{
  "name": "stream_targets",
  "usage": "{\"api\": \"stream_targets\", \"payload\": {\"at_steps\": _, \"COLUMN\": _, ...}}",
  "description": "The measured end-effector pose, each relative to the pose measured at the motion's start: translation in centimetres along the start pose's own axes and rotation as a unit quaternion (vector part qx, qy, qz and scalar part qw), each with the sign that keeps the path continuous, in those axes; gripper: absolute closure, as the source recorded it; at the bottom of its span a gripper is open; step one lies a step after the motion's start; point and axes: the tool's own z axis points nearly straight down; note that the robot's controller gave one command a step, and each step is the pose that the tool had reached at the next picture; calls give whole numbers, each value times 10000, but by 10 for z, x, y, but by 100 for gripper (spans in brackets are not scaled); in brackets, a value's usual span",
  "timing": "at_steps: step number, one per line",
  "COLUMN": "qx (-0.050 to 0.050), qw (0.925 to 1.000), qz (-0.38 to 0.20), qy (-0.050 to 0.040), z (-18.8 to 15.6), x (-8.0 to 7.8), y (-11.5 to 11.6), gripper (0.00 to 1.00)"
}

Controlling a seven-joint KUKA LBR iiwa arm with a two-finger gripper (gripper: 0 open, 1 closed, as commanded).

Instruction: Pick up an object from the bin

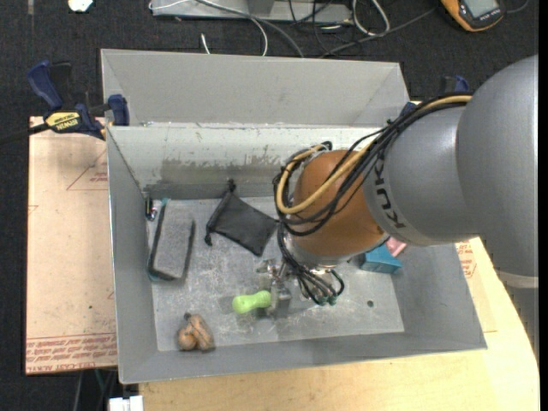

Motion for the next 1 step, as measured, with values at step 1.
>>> {"api": "stream_targets", "payload": {"at_steps": 1, "qx": 0, "qw": 10000, "qz": 1, "qy": -3, "z": 0, "x": 0, "y": 0, "gripper": 0}}
